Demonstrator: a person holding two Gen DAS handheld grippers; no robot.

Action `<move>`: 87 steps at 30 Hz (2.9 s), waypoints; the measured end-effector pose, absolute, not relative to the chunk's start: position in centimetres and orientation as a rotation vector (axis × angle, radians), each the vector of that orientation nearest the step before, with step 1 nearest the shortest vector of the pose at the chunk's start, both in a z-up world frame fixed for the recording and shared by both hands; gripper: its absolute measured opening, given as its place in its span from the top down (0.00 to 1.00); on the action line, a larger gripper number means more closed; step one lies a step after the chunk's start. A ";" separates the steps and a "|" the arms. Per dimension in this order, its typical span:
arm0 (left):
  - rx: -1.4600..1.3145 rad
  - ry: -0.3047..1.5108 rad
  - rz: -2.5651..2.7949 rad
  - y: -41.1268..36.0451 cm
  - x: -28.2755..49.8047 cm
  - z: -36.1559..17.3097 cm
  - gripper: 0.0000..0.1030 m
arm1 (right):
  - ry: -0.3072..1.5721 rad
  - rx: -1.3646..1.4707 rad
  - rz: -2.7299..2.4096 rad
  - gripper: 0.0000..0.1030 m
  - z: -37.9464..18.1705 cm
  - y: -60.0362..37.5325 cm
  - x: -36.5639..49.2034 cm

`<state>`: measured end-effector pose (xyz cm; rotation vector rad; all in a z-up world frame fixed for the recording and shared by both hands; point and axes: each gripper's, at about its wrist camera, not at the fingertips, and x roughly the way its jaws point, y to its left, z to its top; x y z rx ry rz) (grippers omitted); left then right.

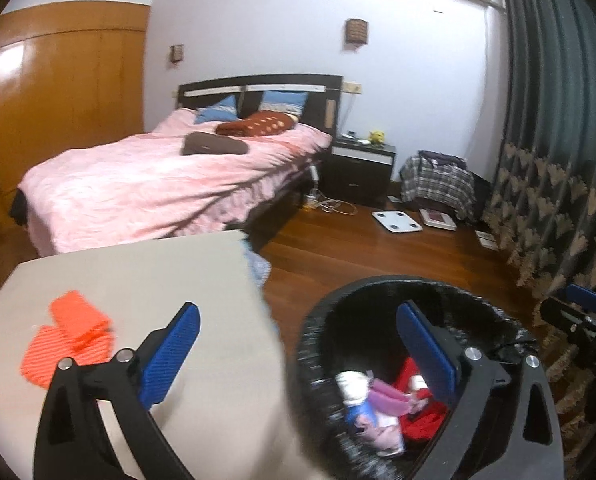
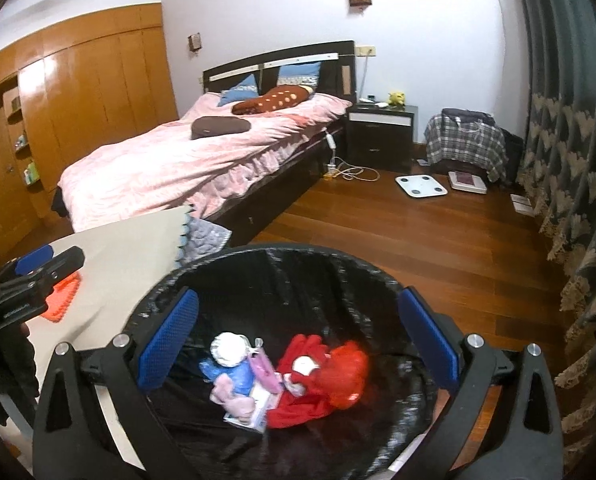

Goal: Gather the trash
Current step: 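Move both tools back to the orange mesh pads on the table, then grasp one orange mesh pad with the left tool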

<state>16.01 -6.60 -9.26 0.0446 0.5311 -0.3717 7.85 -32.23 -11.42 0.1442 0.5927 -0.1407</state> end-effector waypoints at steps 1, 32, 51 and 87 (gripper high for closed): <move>0.045 0.529 -0.358 -5.8 15.8 -9.2 0.06 | 0.593 0.140 -0.133 0.05 -11.3 -31.7 8.0; -0.013 0.625 0.096 16.4 20.2 -15.2 0.07 | 0.637 0.039 0.236 0.05 -12.6 -9.2 19.9; -0.078 0.813 0.108 18.4 24.8 -19.9 0.07 | 0.721 0.003 0.235 0.05 -17.7 -5.2 24.8; -0.007 0.814 -0.113 18.4 24.6 -18.5 0.81 | 0.717 -0.013 0.321 0.05 -17.1 -1.3 27.9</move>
